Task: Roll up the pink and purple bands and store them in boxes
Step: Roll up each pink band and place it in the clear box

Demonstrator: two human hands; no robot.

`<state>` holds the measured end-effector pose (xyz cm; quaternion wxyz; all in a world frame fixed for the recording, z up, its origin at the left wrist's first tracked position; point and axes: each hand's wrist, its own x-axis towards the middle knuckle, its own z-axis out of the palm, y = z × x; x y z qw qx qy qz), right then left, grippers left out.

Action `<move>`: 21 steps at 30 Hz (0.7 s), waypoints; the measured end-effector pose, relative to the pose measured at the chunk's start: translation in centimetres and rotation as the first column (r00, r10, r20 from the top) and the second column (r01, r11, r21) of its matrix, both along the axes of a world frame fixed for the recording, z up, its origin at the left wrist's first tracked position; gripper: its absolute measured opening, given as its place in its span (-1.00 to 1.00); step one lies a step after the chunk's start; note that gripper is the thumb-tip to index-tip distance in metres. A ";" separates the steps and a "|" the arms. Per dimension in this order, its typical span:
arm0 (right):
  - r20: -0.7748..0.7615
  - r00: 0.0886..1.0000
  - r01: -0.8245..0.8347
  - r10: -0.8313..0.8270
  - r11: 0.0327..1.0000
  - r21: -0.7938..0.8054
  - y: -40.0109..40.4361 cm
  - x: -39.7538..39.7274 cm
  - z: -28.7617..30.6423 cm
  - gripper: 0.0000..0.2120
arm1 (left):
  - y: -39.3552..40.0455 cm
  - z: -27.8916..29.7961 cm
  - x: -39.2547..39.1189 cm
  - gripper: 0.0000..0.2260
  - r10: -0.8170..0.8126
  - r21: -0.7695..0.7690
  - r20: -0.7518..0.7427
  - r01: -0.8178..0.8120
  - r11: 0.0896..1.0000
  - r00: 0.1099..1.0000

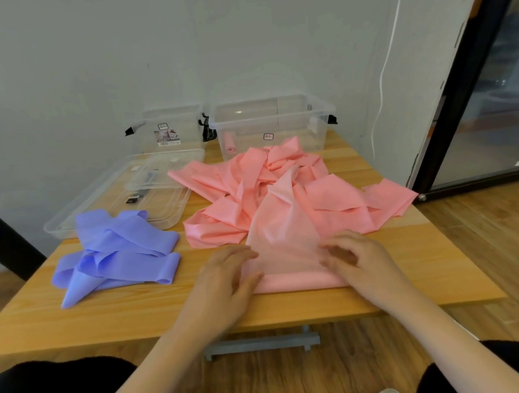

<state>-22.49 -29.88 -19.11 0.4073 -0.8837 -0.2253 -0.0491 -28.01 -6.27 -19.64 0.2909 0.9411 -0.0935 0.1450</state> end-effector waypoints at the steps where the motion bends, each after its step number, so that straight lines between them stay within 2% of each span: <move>1: 0.019 0.998 0.067 -0.068 0.996 0.053 0.5 0.7 0.5 -0.81 | -0.1 0.6 0.8 -0.72 0.032 -0.034 0.017 -0.031 0.999 0.999; 3: 0.048 0.982 0.175 -0.181 0.979 0.106 1.9 2.6 1.8 -0.81 | -0.2 2.0 3.1 -0.82 0.102 -0.082 0.028 -0.100 0.992 0.994; 6: 0.084 0.958 0.263 -0.274 0.958 0.118 5.5 6.0 3.7 -0.77 | -0.5 3.5 7.3 -0.85 0.208 -0.089 0.058 -0.202 0.975 0.976; 7: 0.103 0.947 0.295 -0.304 0.951 0.089 6.9 7.1 4.0 -0.74 | -0.7 3.8 8.7 -0.85 0.233 -0.091 0.069 -0.226 0.970 0.970; 10: 0.177 0.901 0.423 -0.397 0.894 -0.145 10.3 9.3 3.5 -0.61 | -1.3 4.2 12.2 -0.76 0.249 -0.075 0.083 -0.243 0.967 0.965; 13: 0.175 0.876 0.481 -0.450 0.846 -0.230 10.7 9.6 1.4 -0.69 | -1.5 3.5 15.1 -0.76 0.262 0.031 -0.012 -0.261 0.965 0.965; 15: 0.143 0.867 0.494 -0.477 0.860 -0.130 10.2 9.6 0.4 -0.80 | -1.5 3.1 16.3 -0.77 0.282 0.102 -0.092 -0.272 0.957 0.955; 17: 0.093 0.859 0.496 -0.503 0.864 0.085 9.9 9.9 0.2 -0.91 | -1.4 2.7 17.0 -0.77 0.282 0.094 -0.150 -0.270 0.958 0.948; 19: 0.069 0.865 0.480 -0.497 0.859 0.178 9.8 10.2 0.5 -0.93 | -1.4 2.6 17.0 -0.76 0.243 -0.019 -0.212 -0.253 0.967 0.947; 21: 0.038 0.879 0.466 -0.474 0.875 0.135 10.0 10.3 0.6 -0.86 | -1.5 2.7 16.8 -0.78 0.194 -0.179 -0.249 -0.242 0.954 0.949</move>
